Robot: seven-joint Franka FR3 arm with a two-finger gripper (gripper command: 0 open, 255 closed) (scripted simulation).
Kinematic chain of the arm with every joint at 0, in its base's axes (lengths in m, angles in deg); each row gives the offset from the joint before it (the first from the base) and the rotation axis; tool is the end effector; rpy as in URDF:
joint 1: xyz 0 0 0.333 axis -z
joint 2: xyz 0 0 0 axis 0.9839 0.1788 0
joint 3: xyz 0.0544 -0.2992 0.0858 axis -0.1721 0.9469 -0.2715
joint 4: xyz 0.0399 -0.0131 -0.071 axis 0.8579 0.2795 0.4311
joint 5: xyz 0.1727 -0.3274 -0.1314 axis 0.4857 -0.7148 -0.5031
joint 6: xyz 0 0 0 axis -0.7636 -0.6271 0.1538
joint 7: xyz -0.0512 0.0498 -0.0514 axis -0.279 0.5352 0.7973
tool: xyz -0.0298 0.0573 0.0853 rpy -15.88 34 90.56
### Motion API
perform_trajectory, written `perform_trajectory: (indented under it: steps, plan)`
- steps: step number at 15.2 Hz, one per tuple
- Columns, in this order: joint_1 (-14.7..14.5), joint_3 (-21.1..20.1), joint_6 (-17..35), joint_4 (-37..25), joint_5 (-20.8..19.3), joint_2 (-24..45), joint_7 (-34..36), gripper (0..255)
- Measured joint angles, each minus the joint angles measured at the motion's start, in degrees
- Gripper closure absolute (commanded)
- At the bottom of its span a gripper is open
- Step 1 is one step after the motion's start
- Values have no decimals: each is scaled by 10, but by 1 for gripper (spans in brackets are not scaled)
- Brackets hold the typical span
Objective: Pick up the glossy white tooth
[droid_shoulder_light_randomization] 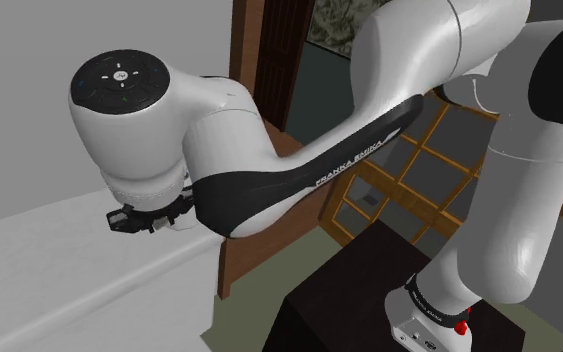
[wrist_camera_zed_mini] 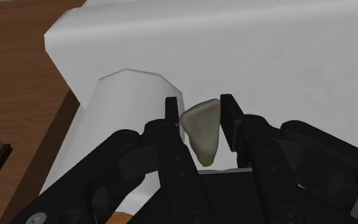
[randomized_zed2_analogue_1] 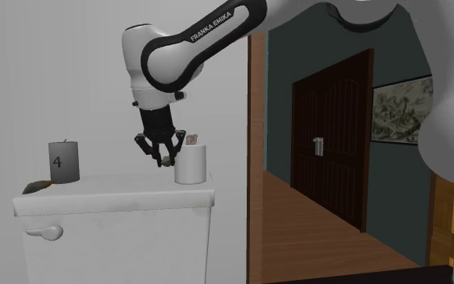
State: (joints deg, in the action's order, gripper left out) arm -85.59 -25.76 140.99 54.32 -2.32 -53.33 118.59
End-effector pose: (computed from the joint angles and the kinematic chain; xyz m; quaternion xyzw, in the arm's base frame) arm 0.3918 0.4854 0.3992 0.9820 -0.0454 0.1763 0.0502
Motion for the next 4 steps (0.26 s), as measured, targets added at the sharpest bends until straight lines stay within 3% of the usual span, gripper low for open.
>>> perform_trajectory:
  steps: [4]
  plan:
    - [6,-8,-17,-14,16,-12,-17,255]
